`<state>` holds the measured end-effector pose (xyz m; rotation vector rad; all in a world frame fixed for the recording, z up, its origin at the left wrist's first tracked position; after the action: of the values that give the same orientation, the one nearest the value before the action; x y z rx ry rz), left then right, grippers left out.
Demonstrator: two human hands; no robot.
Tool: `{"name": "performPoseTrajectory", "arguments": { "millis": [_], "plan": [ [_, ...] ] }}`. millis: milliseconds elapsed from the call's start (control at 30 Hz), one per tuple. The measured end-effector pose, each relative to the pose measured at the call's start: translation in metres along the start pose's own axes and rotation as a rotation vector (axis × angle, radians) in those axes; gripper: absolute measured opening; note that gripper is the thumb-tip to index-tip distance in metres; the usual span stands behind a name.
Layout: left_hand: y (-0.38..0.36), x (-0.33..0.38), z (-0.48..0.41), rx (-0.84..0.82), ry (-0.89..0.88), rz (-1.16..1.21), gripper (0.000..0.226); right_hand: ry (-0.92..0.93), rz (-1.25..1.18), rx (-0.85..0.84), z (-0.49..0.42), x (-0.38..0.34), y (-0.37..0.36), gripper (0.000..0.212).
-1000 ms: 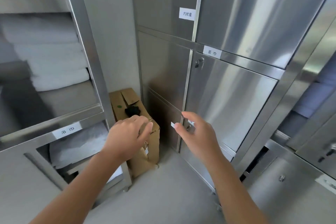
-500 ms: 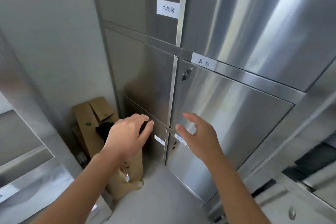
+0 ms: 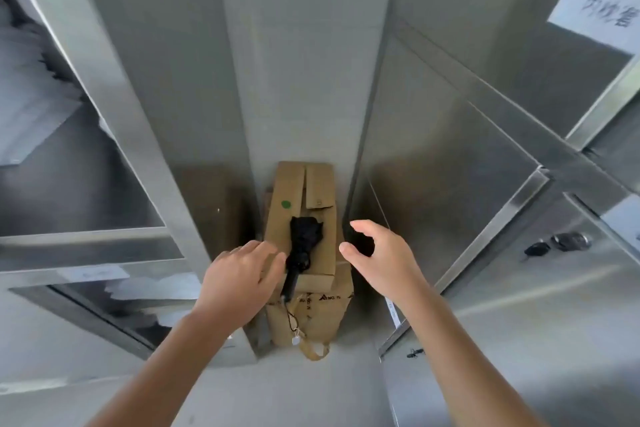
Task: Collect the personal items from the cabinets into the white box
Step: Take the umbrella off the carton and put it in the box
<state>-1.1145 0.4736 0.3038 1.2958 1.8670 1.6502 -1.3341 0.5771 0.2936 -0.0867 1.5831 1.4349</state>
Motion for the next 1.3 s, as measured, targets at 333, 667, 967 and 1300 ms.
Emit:
{"name": "performPoseTrajectory", "arguments": {
  "millis": [333,667,967,1300],
  "plan": [
    [-0.005,-0.046,0.011,0.078,0.175,-0.102,0.038,0.158,0.023,-0.233,-0.069,-0.044,-0.073,0.058],
    [-0.042,-0.056,-0.022,-0.041,0.138,-0.004,0.044,0.138,0.113,-0.295,-0.115,-0.015,-0.104,0.057],
    [-0.109,-0.091,-0.048,-0.164,0.403,0.105,0.041,0.185,0.285,-0.52,-0.208,0.048,-0.188,0.056],
    [-0.151,-0.115,-0.075,-0.087,0.549,0.056,0.052,0.71,0.819,-0.676,-0.291,0.073,-0.282,0.082]
  ]
}}
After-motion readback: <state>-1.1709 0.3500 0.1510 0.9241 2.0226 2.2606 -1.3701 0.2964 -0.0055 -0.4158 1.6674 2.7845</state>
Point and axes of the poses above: each hand's wrist, its own z-axis away from the middle knuckle, its own y-axis out of the back of the hand, x = y × z, the point moved 8 cm from there along -z, towards the middle knuckle, and after that the axes turned 11 degrees about -y, right-handed, at the moved point
